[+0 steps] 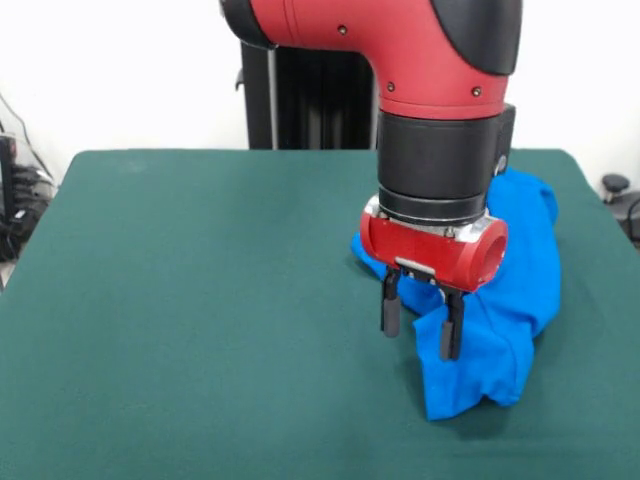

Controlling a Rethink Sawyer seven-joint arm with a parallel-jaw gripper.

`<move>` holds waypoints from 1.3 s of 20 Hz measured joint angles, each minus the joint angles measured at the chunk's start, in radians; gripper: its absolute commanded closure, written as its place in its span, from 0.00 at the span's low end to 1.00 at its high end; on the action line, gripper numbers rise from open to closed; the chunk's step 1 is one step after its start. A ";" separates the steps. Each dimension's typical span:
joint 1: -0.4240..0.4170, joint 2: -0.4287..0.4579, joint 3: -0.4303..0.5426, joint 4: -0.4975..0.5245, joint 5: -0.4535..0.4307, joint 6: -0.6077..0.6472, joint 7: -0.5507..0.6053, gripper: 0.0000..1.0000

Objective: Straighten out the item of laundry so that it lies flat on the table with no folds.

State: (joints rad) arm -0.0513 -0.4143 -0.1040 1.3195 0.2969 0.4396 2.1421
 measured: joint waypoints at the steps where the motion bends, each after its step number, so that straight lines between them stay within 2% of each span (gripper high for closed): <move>1: -0.002 -0.001 0.003 0.000 0.000 0.000 0.000 0.00; 14: -0.039 0.010 0.069 0.010 -0.001 -0.033 0.000 0.00; 26: -0.041 0.072 0.104 0.023 -0.002 -0.084 0.000 0.00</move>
State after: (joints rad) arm -0.0922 -0.3420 0.0001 1.3428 0.2951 0.3554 2.1421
